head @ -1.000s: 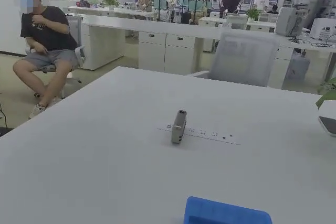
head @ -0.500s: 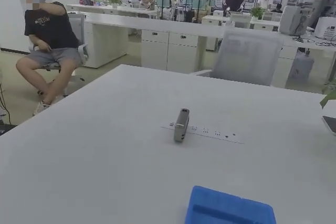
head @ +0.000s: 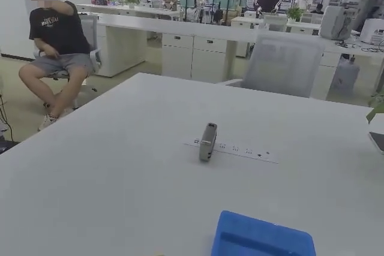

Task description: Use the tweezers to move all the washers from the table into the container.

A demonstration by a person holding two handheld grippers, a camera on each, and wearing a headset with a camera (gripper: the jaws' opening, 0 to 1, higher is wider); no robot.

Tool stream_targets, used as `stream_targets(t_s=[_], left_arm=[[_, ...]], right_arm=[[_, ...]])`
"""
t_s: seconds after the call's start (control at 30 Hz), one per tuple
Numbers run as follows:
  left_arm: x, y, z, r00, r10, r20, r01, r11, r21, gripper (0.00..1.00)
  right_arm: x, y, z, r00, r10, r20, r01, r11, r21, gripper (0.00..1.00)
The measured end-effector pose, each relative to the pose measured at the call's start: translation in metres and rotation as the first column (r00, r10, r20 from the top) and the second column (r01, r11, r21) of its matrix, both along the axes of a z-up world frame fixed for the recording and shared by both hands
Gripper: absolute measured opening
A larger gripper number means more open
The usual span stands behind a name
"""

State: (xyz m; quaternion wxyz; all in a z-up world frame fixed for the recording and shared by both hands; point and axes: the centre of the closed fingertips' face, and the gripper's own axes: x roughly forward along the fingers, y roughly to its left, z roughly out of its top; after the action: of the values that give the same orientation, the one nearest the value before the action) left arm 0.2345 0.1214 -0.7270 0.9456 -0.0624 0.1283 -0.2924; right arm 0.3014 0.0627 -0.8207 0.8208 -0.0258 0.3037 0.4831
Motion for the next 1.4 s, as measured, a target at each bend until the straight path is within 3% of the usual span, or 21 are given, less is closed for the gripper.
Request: stream_targets(t_s=[0.07,0.17,0.27,0.37,0.53,0.63,0.87,1.4], left_arm=[[0.0,0.0,0.0,1.0,0.001,0.0,-0.001,1.0,-0.002,0.77],[0.0,0.0,0.0,1.0,0.002,0.0,-0.002,1.0,-0.001,0.77],[0.0,0.0,0.001,1.0,0.001,0.001,-0.001,1.0,0.001,0.77],[0.0,0.0,0.001,1.0,0.001,0.002,-0.001,1.0,0.0,0.77],[0.0,0.0,0.001,1.0,0.003,0.002,-0.003,1.0,-0.002,0.77],[0.0,0.0,0.001,1.0,0.002,0.002,-0.002,1.0,-0.003,0.77],[0.0,0.001,0.0,1.0,0.003,0.002,-0.002,1.0,-0.002,0.77],[-0.001,0.0,0.0,1.0,-0.002,-0.001,0.002,1.0,0.0,0.77]], right_arm=[[-0.002,0.002,0.002,1.0,-0.007,-0.026,0.008,0.999,0.032,0.04],[-0.003,0.0,0.0,1.0,0.015,0.015,-0.015,1.0,-0.014,0.04],[-0.006,0.003,0.002,0.999,0.03,0.016,-0.029,0.999,-0.017,0.04],[-0.005,0.001,0.001,0.995,0.076,0.07,-0.071,0.995,-0.074,0.04],[-0.001,0.001,0.002,0.993,0.076,0.091,-0.069,0.995,-0.079,0.04],[0.0,-0.001,-0.005,0.99,0.094,0.101,-0.082,0.989,-0.122,0.04],[-0.005,0.001,-0.004,0.997,0.068,0.046,-0.066,0.997,-0.05,0.04],[-0.015,0.007,-0.005,0.995,0.095,0.034,-0.094,0.995,-0.039,0.04]])
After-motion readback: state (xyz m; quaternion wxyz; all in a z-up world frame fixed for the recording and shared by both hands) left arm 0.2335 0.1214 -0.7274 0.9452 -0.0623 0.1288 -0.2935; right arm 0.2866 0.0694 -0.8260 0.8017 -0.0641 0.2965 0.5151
